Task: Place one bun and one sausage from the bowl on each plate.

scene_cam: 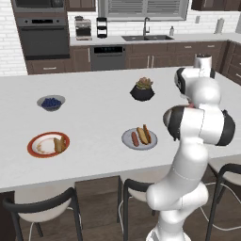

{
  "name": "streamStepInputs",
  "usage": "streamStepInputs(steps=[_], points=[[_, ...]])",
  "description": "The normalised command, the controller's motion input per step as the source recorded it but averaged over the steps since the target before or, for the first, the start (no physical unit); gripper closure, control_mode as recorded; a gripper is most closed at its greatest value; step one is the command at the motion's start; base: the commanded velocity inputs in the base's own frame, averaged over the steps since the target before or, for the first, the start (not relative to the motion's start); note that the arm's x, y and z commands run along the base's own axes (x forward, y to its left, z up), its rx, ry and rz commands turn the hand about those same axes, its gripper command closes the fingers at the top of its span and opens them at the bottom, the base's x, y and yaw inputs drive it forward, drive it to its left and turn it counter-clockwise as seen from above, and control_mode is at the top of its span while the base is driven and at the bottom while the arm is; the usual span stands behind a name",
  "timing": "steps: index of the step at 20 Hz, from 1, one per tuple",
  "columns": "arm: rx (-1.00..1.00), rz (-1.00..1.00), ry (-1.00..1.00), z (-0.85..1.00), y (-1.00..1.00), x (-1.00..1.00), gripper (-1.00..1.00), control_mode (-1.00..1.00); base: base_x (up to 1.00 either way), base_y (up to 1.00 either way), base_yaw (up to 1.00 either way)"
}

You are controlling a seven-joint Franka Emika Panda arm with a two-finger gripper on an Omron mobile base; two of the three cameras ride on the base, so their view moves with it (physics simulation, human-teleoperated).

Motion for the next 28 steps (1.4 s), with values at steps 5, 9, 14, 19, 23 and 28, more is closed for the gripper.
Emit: streamStepInputs(steps=[5, 9, 14, 19, 23, 28], points=[[0.00, 0.00, -0.06, -0.18, -0.21, 0.19, -1.00, -1.00, 0.00, 0.00, 0.00], [0.00, 0.00, -0.09, -0.36, 0.00, 0.44, -1.00, -1.00, 0.00, 0.00, 0.00], [0.00, 0.00, -0.03, -0.34, -0.01, 0.39, -1.00, -1.00, 0.00, 0.00, 0.00], [0.00, 0.00, -0.03, -0.25, -0.14, 0.37, -1.00, -1.00, 0.00, 0.00, 0.00], [0.00, 0.00, -0.03, -0.32, -0.29, 0.15, -1.00, -1.00, 0.00, 0.00, 0.00], [0.00, 0.00, -0.03, -0.31, -0.13, 0.13, -1.00, -1.00, 0.00, 0.00, 0.00]])
